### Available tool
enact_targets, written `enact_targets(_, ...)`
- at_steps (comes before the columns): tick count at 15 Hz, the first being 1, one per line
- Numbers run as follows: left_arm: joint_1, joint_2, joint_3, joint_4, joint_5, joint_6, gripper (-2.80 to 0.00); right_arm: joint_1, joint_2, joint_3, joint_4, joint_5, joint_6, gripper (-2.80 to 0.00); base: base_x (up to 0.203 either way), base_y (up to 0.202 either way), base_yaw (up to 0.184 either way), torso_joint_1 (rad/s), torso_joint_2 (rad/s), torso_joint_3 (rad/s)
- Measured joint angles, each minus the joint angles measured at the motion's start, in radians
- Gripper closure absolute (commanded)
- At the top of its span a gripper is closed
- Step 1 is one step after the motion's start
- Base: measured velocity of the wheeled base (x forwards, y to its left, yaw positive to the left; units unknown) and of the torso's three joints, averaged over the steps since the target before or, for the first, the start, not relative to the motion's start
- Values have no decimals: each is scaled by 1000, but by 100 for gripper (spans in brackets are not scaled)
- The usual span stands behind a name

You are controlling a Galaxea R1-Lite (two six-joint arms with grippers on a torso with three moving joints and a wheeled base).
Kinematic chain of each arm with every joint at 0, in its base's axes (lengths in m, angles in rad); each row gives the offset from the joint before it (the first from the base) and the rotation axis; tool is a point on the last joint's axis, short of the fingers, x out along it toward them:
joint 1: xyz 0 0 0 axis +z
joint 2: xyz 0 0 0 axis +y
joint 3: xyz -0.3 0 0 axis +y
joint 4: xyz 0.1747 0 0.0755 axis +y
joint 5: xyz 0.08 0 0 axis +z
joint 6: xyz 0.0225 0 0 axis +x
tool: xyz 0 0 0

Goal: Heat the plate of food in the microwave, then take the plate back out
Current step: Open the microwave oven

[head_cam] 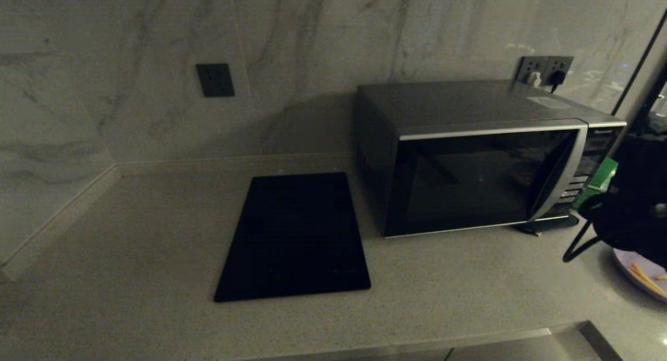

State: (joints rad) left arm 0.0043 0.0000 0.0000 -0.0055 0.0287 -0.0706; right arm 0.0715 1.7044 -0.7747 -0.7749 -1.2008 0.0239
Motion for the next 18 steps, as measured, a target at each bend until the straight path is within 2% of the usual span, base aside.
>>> enact_targets(2,0,0,0,0,0,-1,0,0,96,-45,-134,-25,-40,-280,0,0,0,0,0,0)
enact_targets(3,0,0,0,0,0,0,0,0,141,-63,-208,-41,-87,-280,0,0,0,0,0,0)
enact_targets(7,0,0,0,0,0,-1,0,16,258,-103,-460,-52,-331,-280,0,0,0,0,0,0)
enact_targets(9,0,0,0,0,0,0,0,30,277,-106,-507,-42,-432,-280,0,0,0,0,0,0)
enact_targets(11,0,0,0,0,0,-1,0,40,276,-100,-506,-25,-499,-280,0,0,0,0,0,0)
enact_targets(18,0,0,0,0,0,-1,0,106,333,-142,-543,-27,-512,-280,0,0,0,0,0,0)
